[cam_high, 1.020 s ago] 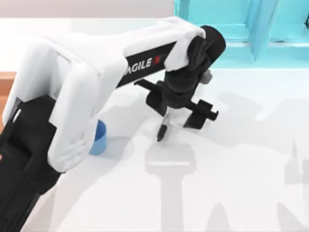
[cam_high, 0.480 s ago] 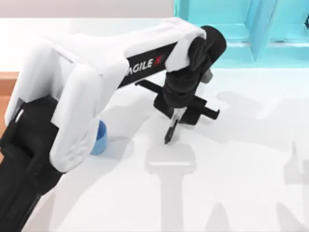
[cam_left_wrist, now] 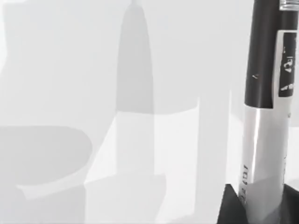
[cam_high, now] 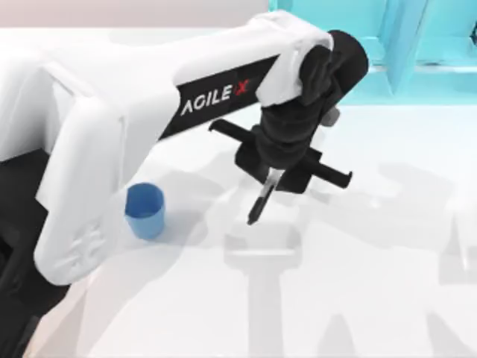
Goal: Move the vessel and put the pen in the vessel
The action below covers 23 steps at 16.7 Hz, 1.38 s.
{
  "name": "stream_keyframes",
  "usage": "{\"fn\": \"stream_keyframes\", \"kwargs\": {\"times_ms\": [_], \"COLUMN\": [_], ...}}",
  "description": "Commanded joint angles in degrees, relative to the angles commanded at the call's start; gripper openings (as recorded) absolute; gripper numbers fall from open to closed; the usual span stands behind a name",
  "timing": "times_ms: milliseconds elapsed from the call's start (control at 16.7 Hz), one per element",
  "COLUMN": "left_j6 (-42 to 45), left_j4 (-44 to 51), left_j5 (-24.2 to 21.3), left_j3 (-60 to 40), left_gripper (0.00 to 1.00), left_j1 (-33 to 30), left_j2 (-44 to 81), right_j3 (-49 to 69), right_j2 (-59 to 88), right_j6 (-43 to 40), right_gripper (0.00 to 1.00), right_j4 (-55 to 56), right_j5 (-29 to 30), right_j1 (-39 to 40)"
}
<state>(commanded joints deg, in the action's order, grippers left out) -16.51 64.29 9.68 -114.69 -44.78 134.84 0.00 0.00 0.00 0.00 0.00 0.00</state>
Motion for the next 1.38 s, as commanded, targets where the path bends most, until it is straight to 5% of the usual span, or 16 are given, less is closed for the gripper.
{"fn": "stream_keyframes", "kwargs": {"times_ms": [840,1380], "left_j6": [-4.35,4.3], "left_j4": [3.02,-29.47], "left_j5": [0.65,1.67], "left_j3": [9.76,35.82], "left_gripper": [0.0,0.0], "left_j1": [-4.43,0.51], "left_j2": [-13.19,-28.16], "right_j3": [0.0,0.0], "right_j2": [0.0,0.0], "right_j6": [0.0,0.0], "right_gripper": [1.0,1.0], "right_j4": [0.0,0.0], "right_j5": [0.0,0.0], "right_j1": [0.0,0.0]}}
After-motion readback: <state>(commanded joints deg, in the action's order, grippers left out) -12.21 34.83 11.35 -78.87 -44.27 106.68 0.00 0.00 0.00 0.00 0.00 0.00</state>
